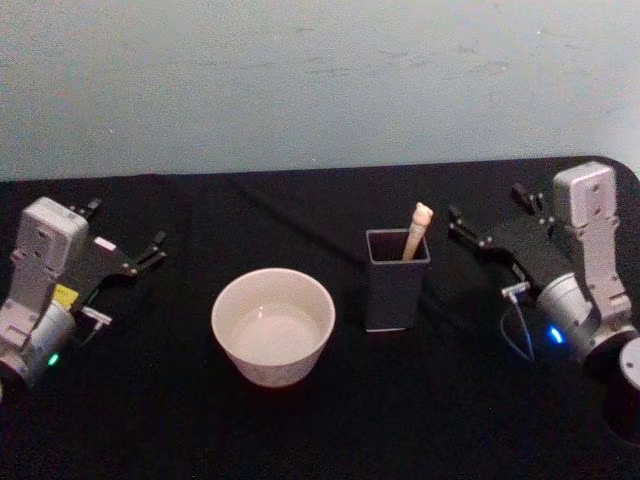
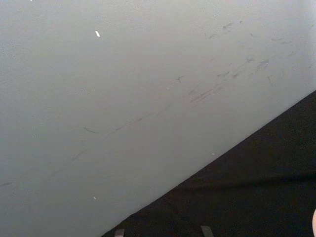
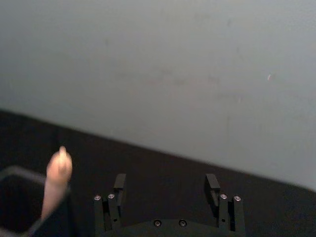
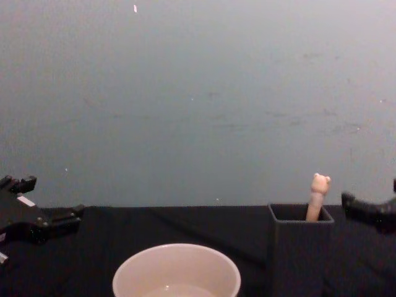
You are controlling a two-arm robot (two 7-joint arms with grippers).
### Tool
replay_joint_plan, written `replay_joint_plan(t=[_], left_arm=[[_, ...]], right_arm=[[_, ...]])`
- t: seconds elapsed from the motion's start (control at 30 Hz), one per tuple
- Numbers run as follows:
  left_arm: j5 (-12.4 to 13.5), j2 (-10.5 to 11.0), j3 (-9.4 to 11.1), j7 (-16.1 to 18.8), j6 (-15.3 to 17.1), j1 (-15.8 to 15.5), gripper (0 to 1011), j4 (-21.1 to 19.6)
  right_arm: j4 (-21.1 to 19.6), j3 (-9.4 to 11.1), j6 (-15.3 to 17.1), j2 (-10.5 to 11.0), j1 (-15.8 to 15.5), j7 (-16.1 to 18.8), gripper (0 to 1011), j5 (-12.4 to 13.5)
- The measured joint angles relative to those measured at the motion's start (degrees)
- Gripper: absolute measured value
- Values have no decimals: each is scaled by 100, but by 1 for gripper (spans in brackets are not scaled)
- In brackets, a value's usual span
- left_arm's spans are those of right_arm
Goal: Pick up the stirring spoon with one hand, stir inside the cup, then place it back in its original position.
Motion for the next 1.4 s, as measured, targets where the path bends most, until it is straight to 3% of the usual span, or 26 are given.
replay_joint_plan(t=[0.33, 1.4], left_arm=[[0, 0, 0, 0, 0, 0, 1001, 0], [0, 0, 0, 0, 0, 0, 1001, 0]], right_arm=[[319, -61, 120, -84, -8, 36, 1000, -300], [297, -58, 113, -72, -9, 36, 1000, -279]])
